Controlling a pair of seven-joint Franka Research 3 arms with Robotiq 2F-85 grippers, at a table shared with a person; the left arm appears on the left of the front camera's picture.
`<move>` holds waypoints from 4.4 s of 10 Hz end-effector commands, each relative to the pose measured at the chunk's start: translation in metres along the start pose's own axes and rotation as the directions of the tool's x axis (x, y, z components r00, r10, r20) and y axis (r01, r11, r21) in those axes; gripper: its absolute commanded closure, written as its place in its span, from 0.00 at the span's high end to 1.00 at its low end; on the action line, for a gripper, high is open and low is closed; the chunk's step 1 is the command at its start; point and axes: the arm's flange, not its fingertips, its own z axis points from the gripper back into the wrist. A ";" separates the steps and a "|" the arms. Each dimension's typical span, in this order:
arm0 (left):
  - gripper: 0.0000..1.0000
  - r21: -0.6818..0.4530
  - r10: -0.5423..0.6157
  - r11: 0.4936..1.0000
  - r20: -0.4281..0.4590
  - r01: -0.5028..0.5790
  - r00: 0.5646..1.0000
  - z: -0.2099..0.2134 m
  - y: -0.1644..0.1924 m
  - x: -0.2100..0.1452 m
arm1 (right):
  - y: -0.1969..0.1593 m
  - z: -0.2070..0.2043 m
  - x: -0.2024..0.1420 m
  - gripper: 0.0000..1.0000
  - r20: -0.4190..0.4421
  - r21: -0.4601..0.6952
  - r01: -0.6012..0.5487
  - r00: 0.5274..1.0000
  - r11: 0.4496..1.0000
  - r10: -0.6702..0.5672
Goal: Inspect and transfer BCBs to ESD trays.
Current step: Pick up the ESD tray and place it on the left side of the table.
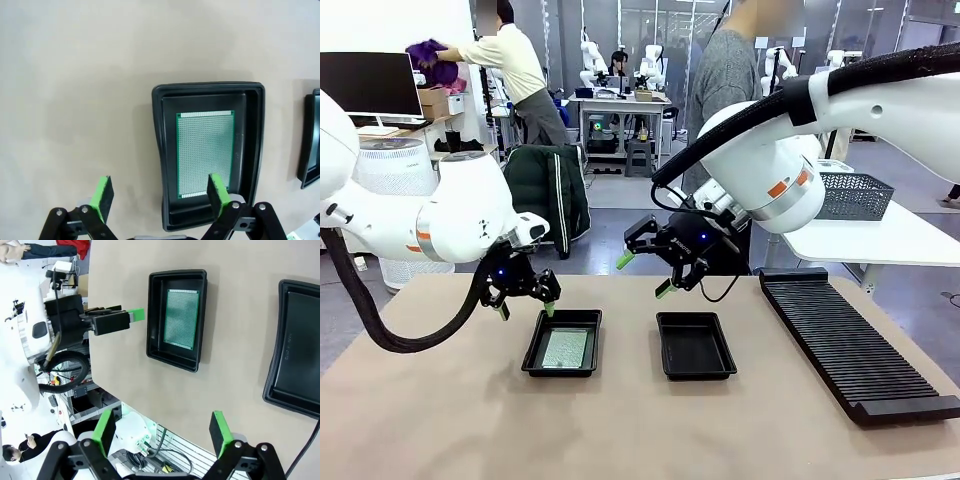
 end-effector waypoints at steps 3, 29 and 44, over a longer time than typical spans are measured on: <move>1.00 0.055 0.022 0.998 0.026 -0.023 0.999 -0.027 -0.007 -0.003 | 0.000 0.000 0.000 1.00 0.000 0.000 0.000 1.000 1.000 0.000; 0.08 0.092 -0.012 0.996 0.008 0.011 1.000 -0.055 -0.019 -0.001 | 0.000 0.000 0.000 1.00 0.000 0.000 0.000 1.000 1.000 0.000; 0.03 0.078 -0.006 0.997 0.000 0.006 1.000 -0.045 -0.009 -0.002 | 0.000 0.000 0.000 1.00 0.000 0.000 0.000 1.000 1.000 0.000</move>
